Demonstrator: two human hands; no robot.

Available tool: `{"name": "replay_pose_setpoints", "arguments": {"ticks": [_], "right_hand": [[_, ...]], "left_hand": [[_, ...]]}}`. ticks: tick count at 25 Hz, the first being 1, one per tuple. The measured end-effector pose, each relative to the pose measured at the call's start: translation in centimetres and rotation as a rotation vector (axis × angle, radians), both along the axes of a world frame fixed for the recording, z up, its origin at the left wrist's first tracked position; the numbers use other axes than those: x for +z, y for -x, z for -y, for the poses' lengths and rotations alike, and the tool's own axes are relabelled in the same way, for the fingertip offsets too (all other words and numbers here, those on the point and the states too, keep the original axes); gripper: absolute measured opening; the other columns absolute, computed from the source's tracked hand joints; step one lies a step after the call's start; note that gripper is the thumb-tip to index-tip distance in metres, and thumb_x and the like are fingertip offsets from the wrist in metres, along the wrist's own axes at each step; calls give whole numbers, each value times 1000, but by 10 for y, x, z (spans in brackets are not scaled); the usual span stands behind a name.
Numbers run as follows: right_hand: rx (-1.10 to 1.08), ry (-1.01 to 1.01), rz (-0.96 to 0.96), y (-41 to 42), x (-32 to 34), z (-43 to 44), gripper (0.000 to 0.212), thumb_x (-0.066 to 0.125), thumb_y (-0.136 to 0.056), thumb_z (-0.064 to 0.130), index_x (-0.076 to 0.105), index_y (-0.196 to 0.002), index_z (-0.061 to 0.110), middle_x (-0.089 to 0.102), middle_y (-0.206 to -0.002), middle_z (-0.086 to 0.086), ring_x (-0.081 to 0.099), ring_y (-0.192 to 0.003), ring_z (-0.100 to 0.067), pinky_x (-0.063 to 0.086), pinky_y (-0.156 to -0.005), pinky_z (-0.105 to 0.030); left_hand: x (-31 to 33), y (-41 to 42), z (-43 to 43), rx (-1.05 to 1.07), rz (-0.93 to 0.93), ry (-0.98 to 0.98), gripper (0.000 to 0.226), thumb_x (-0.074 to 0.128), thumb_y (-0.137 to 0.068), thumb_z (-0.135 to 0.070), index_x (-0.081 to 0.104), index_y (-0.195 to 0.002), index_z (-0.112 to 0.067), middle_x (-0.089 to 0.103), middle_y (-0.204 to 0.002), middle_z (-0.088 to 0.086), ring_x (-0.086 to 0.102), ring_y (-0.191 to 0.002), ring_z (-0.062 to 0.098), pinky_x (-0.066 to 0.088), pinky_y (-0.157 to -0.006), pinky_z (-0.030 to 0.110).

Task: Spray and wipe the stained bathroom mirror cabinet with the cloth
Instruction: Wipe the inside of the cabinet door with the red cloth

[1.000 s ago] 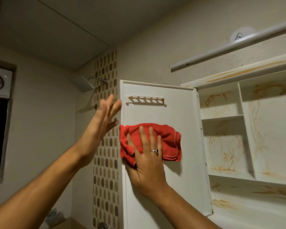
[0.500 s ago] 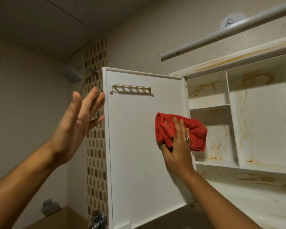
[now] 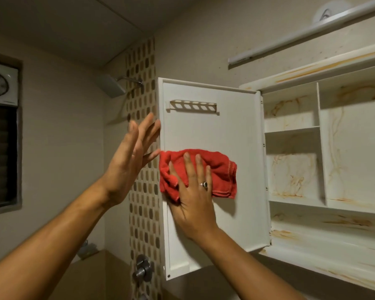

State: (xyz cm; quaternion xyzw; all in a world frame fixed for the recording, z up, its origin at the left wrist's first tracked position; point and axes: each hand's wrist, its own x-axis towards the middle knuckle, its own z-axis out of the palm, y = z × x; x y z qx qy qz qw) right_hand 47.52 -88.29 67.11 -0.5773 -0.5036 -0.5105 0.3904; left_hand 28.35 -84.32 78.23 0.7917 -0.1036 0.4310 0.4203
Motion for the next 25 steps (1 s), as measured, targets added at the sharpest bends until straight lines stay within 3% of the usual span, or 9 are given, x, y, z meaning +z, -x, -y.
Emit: {"name": "replay_pose_setpoints", "arguments": {"ticks": [3, 5, 9, 13, 15, 18, 22, 25], "right_hand": [[41, 153, 40, -13, -42, 16, 66, 34, -107, 65, 20, -166, 39, 3, -177, 0, -2, -162, -33, 2, -126, -58], [91, 188, 72, -49, -30, 38, 61, 31, -108, 61, 20, -165, 43, 5, -176, 6, -1, -163, -27, 0, -128, -54], [222, -11, -384, -135, 17, 90, 83, 49, -89, 38, 16, -165, 43, 11, -174, 13, 7, -162, -21, 12, -129, -57], [234, -12, -443, -142, -35, 83, 86, 48, -90, 38, 10, -167, 40, 6, -174, 18, -3, -161, -10, 3, -126, -37], [194, 18, -480, -132, -85, 86, 85, 50, -93, 43, 6, -167, 41, 3, -175, 17, -4, -162, -13, 9, -128, -52], [37, 40, -356, -111, -101, 83, 74, 50, -103, 44, 12, -166, 44, 2, -176, 7, -6, -162, -25, 14, -124, -69], [-4, 39, -68, -31, -34, 30, 66, 38, -107, 61, 18, -166, 39, 0, -176, -3, -6, -162, -34, 0, -127, -60], [4, 25, -62, 7, -41, 2, 72, 44, -105, 61, 16, -167, 37, -1, -176, -5, -5, -162, -36, -4, -127, -58]], "left_hand": [[-34, -2, -6, -11, -43, -2, 105, 39, -79, -94, 17, -163, -36, 29, -165, -21, 28, -151, 0, 20, -126, 50], [-44, -3, -7, 0, -44, -2, 105, 39, -79, -94, 16, -163, -36, 27, -166, -22, 26, -152, 1, 19, -126, 51], [-46, -6, -7, 14, -41, -29, 101, 35, -83, -91, 15, -164, -34, 26, -167, -21, 25, -153, 2, 18, -125, 50], [-49, -8, -5, 12, -60, -26, 101, 35, -83, -91, 13, -164, -34, 23, -167, -23, 23, -153, 0, 16, -125, 49], [-48, -7, 0, 11, -74, -25, 104, 36, -82, -92, 11, -164, -33, 23, -167, -24, 22, -153, -2, 15, -126, 48], [-46, -3, 9, 29, -91, -10, 108, 38, -80, -93, 9, -164, -32, 22, -166, -24, 23, -152, -4, 15, -127, 46], [-43, -1, 13, 52, -105, -24, 110, 37, -78, -95, 8, -164, -33, 21, -166, -26, 23, -151, -5, 17, -127, 42], [-45, 4, 8, 64, -115, -24, 110, 35, -77, -96, 8, -164, -36, 21, -167, -24, 23, -151, -5, 18, -127, 44]]}}
